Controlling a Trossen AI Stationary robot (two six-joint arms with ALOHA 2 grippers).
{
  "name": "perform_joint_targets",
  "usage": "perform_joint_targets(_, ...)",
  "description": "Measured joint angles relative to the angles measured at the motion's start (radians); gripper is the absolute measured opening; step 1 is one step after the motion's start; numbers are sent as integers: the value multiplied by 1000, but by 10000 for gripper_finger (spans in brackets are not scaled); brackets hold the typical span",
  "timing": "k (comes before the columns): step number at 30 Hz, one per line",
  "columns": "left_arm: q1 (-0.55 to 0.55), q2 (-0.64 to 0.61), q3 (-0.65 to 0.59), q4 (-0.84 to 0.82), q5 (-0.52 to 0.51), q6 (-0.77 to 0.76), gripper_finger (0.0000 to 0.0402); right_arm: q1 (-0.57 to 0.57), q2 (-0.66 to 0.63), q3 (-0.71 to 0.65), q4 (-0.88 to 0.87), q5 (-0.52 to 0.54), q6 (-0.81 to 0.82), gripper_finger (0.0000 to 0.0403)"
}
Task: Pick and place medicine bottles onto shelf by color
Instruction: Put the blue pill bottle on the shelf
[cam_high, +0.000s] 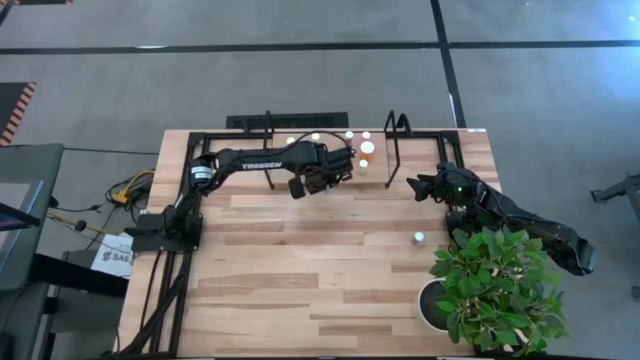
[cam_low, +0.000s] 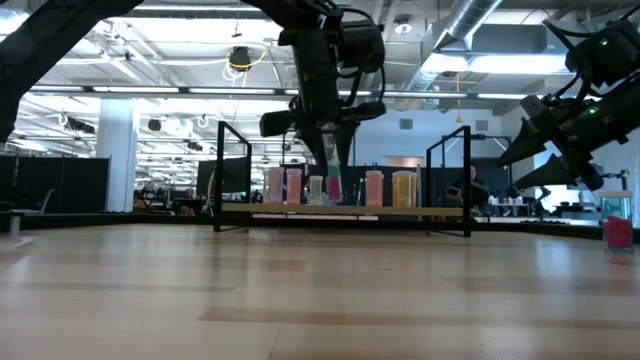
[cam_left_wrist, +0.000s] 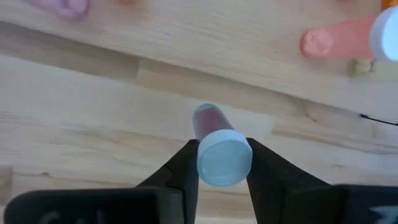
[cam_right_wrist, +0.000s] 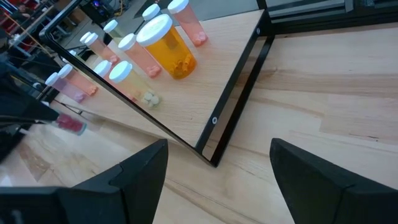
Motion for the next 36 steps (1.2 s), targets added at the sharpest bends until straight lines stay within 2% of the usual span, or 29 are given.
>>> perform_joint_targets(11, 42, 0, 1, -14, 11, 70, 97, 0, 0, 0, 0, 0, 0, 305)
perform_joint_targets(36, 110, 17, 3, -19, -40, 156, 98, 0, 0, 0, 0, 0, 0, 305)
